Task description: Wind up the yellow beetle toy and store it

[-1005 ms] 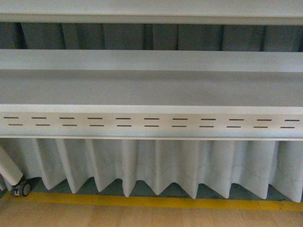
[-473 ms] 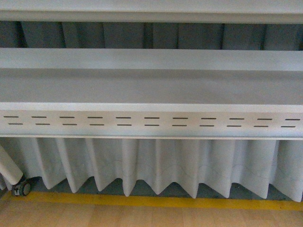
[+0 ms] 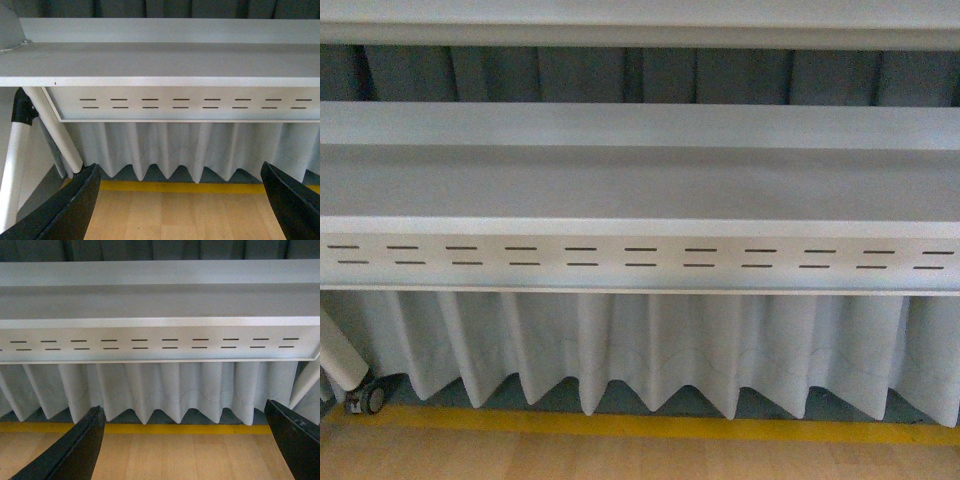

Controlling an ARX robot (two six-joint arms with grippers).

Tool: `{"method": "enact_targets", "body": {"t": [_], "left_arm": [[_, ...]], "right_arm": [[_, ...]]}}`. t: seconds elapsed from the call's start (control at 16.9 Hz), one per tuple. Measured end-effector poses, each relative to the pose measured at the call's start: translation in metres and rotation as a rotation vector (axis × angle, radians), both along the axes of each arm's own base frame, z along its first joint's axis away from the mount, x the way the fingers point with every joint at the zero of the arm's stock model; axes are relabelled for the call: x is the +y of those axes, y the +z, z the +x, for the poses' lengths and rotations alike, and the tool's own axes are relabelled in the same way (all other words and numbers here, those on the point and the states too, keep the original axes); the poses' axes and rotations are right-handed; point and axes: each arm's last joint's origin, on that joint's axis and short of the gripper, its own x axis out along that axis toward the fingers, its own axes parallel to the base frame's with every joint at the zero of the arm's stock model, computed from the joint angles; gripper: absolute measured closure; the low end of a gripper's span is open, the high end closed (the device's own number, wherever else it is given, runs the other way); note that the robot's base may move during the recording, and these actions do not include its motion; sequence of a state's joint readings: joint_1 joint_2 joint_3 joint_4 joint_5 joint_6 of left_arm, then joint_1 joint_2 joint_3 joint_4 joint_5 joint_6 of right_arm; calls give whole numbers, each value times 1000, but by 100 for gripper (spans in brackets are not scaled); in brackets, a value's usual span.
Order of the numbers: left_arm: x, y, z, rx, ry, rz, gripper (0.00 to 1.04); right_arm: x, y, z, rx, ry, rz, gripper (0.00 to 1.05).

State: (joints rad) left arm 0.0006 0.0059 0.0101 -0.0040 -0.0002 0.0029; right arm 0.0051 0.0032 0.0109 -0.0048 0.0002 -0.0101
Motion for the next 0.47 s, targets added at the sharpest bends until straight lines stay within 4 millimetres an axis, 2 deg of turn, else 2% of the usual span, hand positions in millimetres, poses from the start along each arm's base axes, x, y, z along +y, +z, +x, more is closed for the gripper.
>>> {"method": "enact_targets", "body": {"t": [0.47], "left_arm": [[0,0,0,0,0,0,7]], "right_arm": [[0,0,0,0,0,0,7]]}}
